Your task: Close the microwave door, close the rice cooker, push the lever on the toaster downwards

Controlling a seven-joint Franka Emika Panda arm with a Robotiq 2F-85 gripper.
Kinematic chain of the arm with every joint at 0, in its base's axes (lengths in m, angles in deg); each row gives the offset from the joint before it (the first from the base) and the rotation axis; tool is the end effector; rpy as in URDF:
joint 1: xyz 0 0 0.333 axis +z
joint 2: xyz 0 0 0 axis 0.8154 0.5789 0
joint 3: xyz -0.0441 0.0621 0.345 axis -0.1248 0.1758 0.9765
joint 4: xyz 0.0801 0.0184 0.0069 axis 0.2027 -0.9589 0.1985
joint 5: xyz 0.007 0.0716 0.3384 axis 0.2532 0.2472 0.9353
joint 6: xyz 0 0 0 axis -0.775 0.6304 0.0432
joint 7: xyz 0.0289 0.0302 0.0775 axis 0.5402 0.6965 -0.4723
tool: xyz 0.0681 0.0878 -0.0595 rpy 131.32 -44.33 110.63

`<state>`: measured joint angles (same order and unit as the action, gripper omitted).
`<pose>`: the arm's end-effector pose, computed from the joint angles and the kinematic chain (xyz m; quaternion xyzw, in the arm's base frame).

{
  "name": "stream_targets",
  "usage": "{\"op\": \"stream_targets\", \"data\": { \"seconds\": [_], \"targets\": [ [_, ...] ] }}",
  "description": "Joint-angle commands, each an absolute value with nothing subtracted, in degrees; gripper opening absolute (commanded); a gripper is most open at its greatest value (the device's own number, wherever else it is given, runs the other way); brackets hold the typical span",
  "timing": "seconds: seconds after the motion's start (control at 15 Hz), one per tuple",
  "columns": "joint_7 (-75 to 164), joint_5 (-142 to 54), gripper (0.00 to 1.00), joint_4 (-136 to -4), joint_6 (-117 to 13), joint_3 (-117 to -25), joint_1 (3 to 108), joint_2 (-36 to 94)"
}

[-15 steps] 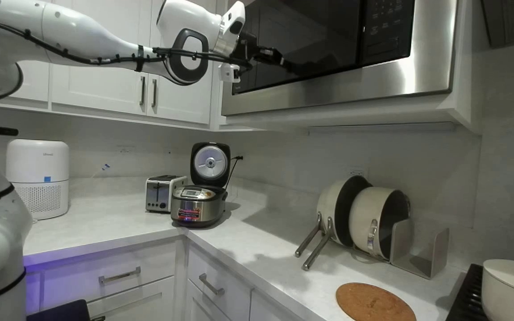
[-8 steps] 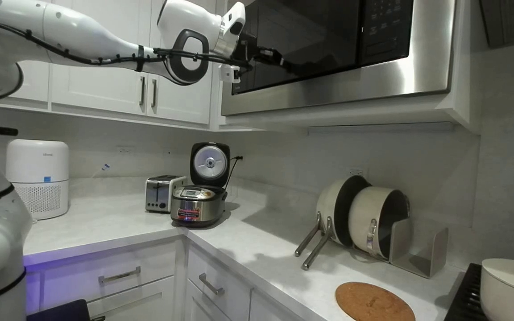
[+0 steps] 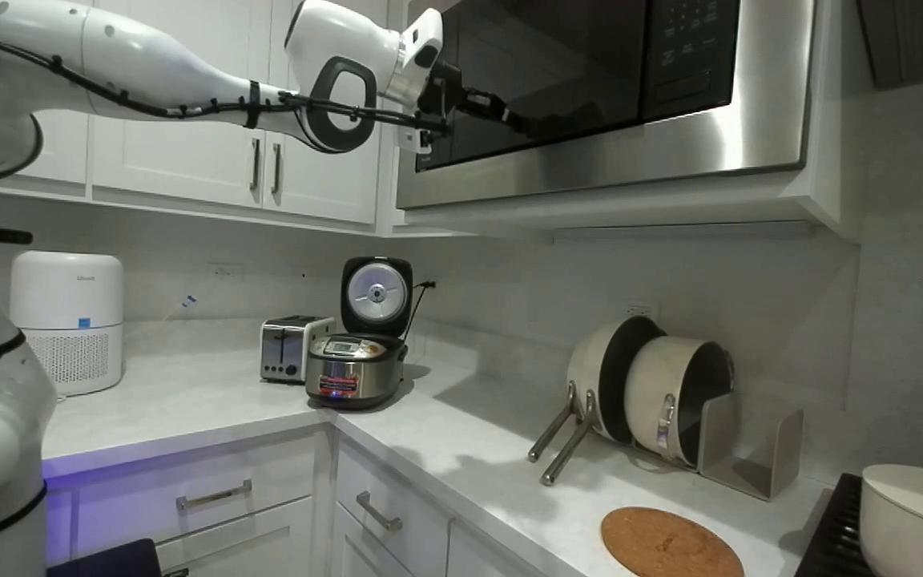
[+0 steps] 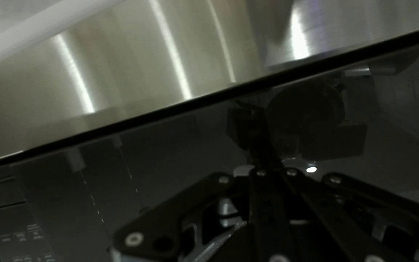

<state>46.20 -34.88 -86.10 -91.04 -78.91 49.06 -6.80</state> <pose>0.4030 -0.1665 0.8511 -0.7151 0.2029 -0.6689 0.0024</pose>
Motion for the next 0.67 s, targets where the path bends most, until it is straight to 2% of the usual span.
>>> {"op": "stream_targets", "data": {
  "seconds": [0.0,0.6],
  "targets": [
    [46.43,-32.79,0.0,-82.6,-91.02,-76.72,51.6,-1.26],
    [46.7,-33.72,0.0,-82.26,-90.7,-76.07,50.67,-0.56]
  ]
}}
